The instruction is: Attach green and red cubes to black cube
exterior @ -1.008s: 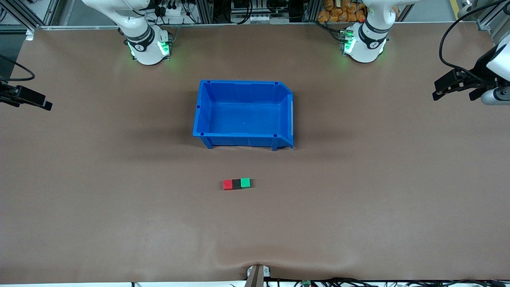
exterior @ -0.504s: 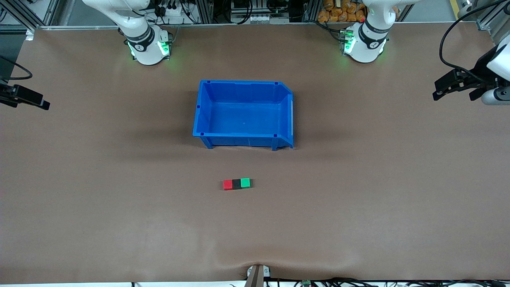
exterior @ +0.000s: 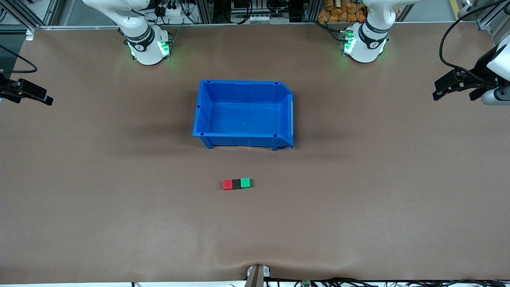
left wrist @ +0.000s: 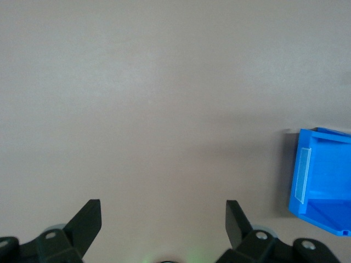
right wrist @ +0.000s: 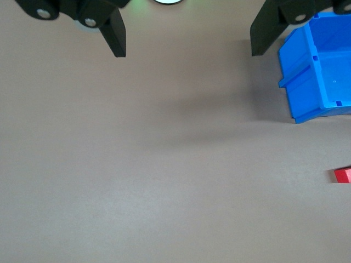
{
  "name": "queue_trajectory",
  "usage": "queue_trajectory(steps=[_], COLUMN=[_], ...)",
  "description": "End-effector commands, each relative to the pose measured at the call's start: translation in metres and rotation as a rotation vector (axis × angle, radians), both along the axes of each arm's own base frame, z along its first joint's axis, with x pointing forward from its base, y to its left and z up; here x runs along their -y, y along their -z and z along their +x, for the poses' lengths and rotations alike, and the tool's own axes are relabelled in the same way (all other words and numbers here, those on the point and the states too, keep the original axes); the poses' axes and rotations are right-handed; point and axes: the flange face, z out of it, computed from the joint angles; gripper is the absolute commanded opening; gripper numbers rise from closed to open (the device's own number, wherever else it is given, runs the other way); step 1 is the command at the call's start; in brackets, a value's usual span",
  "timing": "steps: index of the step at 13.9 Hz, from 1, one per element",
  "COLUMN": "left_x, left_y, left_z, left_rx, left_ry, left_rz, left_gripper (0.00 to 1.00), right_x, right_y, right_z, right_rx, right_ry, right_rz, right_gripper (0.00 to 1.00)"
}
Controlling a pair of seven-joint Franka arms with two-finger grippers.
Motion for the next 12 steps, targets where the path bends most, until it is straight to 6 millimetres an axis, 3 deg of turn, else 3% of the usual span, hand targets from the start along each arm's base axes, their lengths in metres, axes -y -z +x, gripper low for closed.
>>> queue_trajectory(steps=[1, 12], left_x=[-0.0034, -0.0043], left_y=[-0.0031, -0.0031], left_z=[0.0015, 0.0016], left_rx=[-0.006, -0.006], left_ry=[0.013, 0.005], left_rz=[0.005, 0.004], left_gripper=[1.0, 1.0], right_x=[0.0041, -0.0004], right_y=[-0.0065, -0.0159], right_z=[-0.0099, -0.0079], right_rx=[0.014, 0.028], right_ry=[-0.007, -0.027], right_rz=[-0.018, -0.015], right_gripper=[1.0, 1.0])
